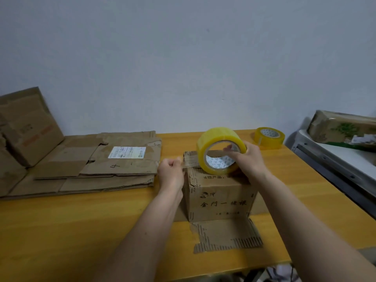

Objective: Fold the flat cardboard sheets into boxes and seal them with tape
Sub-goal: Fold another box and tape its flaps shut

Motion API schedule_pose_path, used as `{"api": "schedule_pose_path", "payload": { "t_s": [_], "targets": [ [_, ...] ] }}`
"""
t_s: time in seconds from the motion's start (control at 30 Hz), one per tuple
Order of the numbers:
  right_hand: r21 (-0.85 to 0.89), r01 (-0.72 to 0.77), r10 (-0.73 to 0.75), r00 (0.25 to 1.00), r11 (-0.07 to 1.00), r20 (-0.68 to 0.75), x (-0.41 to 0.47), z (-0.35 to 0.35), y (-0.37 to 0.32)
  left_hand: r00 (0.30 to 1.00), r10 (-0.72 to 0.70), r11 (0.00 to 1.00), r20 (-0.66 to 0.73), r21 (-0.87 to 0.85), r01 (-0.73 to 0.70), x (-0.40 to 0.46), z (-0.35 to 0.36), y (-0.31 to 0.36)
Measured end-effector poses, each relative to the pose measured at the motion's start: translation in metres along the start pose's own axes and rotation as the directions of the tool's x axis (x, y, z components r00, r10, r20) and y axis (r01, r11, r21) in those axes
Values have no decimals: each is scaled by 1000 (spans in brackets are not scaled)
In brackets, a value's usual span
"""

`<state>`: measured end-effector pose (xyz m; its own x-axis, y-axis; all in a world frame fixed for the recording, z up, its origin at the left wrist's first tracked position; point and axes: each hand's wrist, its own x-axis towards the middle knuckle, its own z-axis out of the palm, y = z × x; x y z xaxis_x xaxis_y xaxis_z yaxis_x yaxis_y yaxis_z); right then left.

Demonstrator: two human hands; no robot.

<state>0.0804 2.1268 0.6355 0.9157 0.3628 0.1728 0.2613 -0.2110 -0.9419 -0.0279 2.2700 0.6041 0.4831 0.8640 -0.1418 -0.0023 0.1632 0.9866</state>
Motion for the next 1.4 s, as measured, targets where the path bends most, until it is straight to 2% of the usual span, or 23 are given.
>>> {"api": "schedule_pose_path", "payload": {
  "t_s": [0.23, 0.4, 0.57, 0.7, 0.77, 0.83, 0.93, 0.97, 1.03, 1.1, 1.13, 1.17, 1.2, 1.27, 1.3, 1.33, 1.37, 1.4],
  "targets": [
    [-116, 159, -171, 980, 980, -102, 0, 8, -8, 997, 71, 997, -37, 42, -69, 0, 2, 4],
    [-164, 146, -162, 983, 975, -86, 1, 10, -7, 999, -39, 999, -13, -4, 39, 2, -7, -8],
    [-157, 86, -95, 994, 984, -52, -2, 12, -4, 997, -81, 990, -1, -112, 81, 3, -15, -7],
    [-202, 125, -133, 991, 971, -27, -5, 13, -6, 997, -73, 988, 17, -135, 74, 2, -18, -9],
    [-202, 128, -134, 991, 971, -13, -7, 14, -7, 999, -48, 999, 15, -13, 49, 2, -17, -16],
    [-184, 109, -110, 994, 977, 6, -7, 13, -7, 998, 46, 984, 32, 171, -51, -3, -15, -24],
    [-185, 113, -109, 993, 976, 35, -8, 10, -6, 959, 256, 848, 119, 449, -282, -6, -12, -30],
    [-188, 118, -111, 993, 975, 45, -7, 9, -5, 952, 261, 792, 161, 527, -307, -6, -11, -31],
    [-201, 113, -103, 993, 973, 56, -7, 7, -4, 960, 180, 722, 212, 634, -275, -5, -12, -27],
    [-206, 103, -94, 994, 973, 52, -8, 5, -3, 967, 104, 619, 232, 746, -246, -4, -14, -27],
    [-206, 103, -95, 994, 973, 51, -8, 5, -3, 969, 95, 599, 228, 765, -239, -4, -15, -27],
    [-209, 105, -96, 994, 972, 53, -9, 6, -3, 968, 120, 627, 221, 739, -247, -4, -17, -28],
    [-214, 107, -97, 994, 971, 57, -9, 6, -2, 961, 167, 700, 220, 660, -273, -6, -18, -25],
    [-218, 104, -93, 994, 970, 62, -9, 5, -1, 908, 285, 828, 306, 399, -394, -12, -19, -15],
    [-216, 99, -88, 994, 971, 62, -9, 5, -1, 851, 311, 838, 423, 299, -456, -15, -18, -9],
    [-210, 95, -84, 995, 973, 63, -9, 5, 0, 776, 292, 814, 559, 281, -509, -18, -17, -5],
    [-203, 93, -81, 995, 975, 65, -9, 5, 0, 709, 233, 752, 666, 339, -566, -20, -16, -3],
    [-197, 94, -82, 994, 976, 67, -9, 6, 0, 678, 153, 637, 719, 452, -624, -19, -15, -2]
  ]
}}
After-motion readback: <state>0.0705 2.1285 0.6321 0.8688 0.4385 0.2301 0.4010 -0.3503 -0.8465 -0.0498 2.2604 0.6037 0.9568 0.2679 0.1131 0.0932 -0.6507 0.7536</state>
